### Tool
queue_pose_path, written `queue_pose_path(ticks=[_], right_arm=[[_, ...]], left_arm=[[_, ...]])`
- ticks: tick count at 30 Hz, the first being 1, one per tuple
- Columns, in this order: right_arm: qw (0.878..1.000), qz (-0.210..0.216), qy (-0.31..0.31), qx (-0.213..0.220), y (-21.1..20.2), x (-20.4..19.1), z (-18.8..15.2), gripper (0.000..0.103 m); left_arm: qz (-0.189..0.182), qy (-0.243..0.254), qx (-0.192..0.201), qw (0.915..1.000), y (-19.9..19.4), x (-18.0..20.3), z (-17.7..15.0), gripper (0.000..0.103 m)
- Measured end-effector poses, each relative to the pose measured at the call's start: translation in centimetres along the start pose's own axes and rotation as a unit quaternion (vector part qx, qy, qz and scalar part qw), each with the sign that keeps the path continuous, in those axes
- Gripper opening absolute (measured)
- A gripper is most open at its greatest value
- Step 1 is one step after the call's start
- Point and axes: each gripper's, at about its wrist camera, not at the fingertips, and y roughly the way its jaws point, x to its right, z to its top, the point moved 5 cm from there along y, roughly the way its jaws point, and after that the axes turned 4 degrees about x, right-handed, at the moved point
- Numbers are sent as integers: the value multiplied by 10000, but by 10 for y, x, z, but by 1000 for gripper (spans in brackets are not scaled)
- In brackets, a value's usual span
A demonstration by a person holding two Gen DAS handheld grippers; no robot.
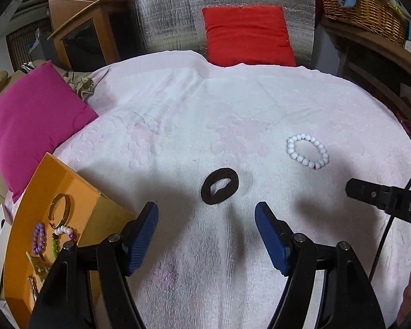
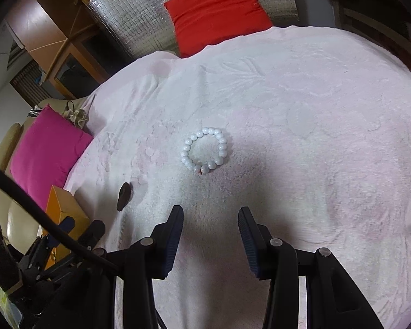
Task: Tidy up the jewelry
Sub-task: 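Lower the right tool onto the white bead bracelet and close it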
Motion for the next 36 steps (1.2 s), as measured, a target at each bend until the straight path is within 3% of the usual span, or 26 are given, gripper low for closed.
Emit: queue_pose_path(ticks=[36], right_arm=[[9984,172,506,-181,6,2,-15,46]], left_arm=[[-49,14,-270,9996,10,-4,-16,74]])
